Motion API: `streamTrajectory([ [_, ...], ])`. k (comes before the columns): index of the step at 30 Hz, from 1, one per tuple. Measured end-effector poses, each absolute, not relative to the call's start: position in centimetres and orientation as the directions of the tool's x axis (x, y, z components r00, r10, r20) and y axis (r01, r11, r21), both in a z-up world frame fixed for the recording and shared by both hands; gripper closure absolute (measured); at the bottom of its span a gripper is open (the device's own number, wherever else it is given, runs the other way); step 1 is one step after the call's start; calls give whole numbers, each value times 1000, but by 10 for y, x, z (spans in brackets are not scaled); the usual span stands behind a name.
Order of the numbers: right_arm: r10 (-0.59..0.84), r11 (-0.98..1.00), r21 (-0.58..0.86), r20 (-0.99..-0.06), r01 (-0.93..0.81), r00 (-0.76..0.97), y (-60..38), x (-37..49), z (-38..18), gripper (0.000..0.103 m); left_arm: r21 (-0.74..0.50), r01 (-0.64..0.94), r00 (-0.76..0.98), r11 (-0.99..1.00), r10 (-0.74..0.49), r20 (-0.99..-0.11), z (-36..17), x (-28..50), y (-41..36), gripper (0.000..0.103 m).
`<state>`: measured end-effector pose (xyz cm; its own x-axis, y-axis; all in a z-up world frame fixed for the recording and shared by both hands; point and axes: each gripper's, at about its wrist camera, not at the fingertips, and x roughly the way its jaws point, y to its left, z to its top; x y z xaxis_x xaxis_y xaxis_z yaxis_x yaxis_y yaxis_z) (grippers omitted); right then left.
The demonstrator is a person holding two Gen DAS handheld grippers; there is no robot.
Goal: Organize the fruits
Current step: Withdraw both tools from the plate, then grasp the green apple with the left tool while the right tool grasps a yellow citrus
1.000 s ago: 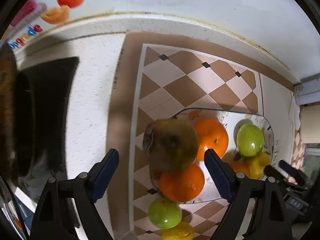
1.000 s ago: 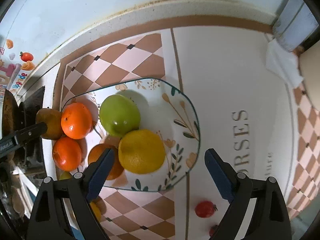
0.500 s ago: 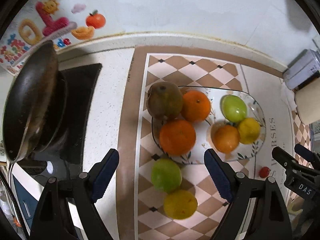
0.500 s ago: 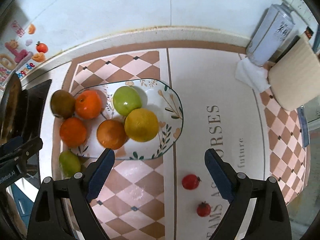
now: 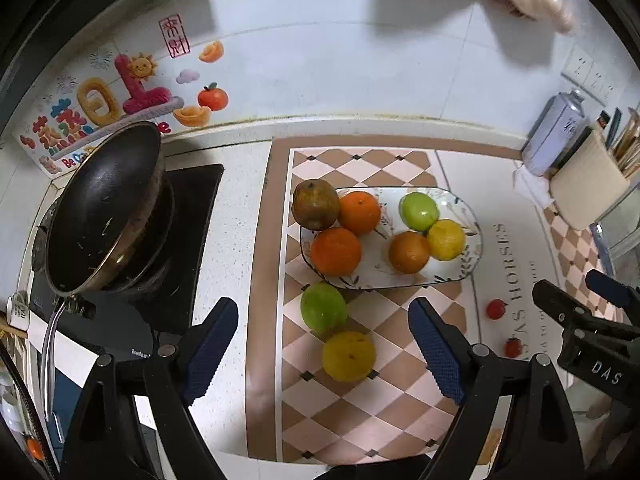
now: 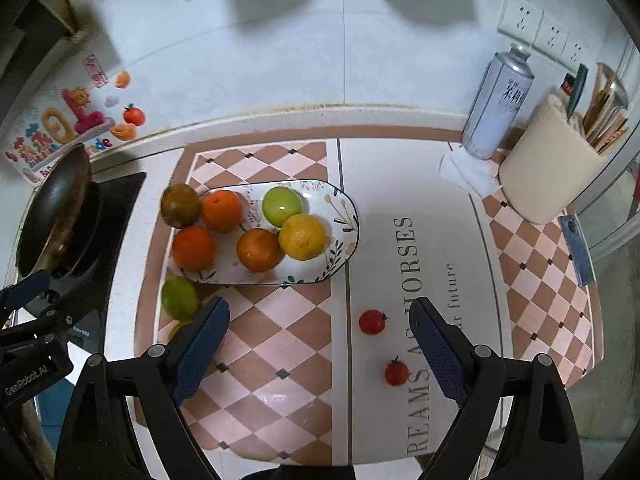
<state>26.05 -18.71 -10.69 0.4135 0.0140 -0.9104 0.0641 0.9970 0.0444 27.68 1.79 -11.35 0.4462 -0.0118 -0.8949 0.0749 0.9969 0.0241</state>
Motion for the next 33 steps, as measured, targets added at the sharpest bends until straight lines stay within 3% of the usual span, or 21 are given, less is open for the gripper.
streamTrajectory([
  [11,14,997,47,-866,54,500,-184,215,-61,9,4,63,543,998,-31,-839,-72,232,21,16],
  [20,42,995,83,-862,59,505,-185,212,-58,9,3,65,561,998,-34,-827,-65,221,19,16],
  [26,144,983,180,-892,43,429,-178,227,-90,9,26,43,538,999,-1,-843,-82,231,23,16],
  [28,212,971,236,-906,23,368,-168,237,-115,9,75,17,522,997,56,-851,-95,236,28,2],
  [33,332,941,338,-924,-1,192,-132,263,-190,9,267,-58,470,962,262,-843,-137,247,47,2],
])
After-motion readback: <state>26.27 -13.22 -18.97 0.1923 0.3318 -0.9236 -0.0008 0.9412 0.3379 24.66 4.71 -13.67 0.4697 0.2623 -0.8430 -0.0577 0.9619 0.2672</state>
